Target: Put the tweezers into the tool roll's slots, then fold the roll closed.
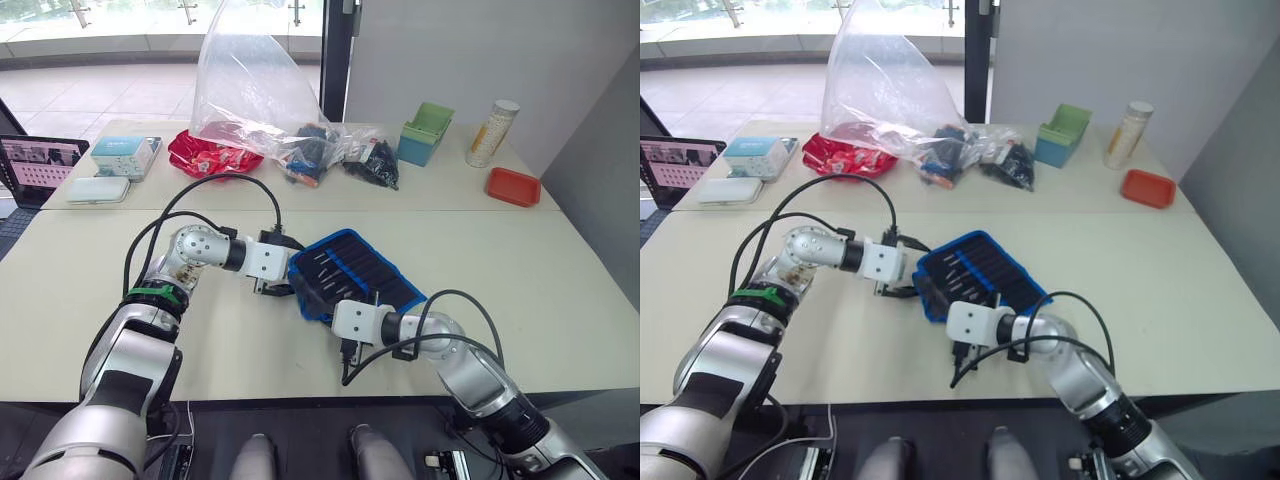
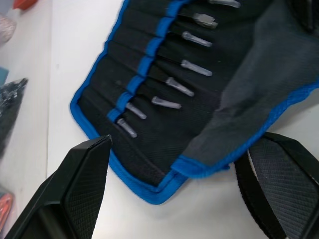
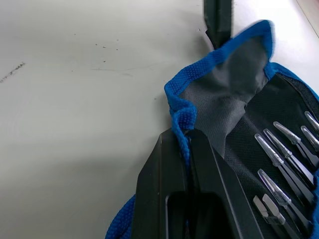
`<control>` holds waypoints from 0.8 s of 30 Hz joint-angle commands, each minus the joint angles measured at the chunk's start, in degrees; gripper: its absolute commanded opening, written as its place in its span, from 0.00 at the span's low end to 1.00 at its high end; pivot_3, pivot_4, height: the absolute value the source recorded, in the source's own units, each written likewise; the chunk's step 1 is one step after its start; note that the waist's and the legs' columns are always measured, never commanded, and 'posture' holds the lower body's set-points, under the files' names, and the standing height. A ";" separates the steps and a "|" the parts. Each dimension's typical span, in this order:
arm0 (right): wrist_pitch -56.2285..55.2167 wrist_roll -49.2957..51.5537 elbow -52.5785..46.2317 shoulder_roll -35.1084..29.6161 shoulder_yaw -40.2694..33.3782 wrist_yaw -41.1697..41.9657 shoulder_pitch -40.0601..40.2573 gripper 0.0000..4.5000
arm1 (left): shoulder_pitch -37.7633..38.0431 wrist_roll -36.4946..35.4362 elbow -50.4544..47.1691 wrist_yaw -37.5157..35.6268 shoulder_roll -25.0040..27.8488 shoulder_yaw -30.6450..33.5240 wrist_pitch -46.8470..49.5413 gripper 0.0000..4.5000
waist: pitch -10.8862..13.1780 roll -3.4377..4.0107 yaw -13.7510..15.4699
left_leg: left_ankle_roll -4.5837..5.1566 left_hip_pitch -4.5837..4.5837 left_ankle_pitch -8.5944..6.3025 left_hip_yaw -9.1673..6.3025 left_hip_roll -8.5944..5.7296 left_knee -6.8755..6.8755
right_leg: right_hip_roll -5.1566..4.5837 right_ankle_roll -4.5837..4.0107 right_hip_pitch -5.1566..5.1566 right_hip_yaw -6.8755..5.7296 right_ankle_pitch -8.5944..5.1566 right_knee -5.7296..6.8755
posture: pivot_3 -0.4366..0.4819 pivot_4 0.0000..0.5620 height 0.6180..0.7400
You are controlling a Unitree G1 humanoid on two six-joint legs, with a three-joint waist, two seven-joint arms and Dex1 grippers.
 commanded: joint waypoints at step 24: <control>-8.69 -4.23 14.53 -5.73 -3.70 -1.15 -9.27 0.00 | 2.28 3.97 -1.97 7.98 5.18 1.77 11.45 0.01 | 0.01 0.00 -0.43 | 0.01 0.06 0.00 -0.03 -0.03 0.12 | 0.00 0.10 0.06 0.02 0.05 0.09 | 0.48 0.27 0.95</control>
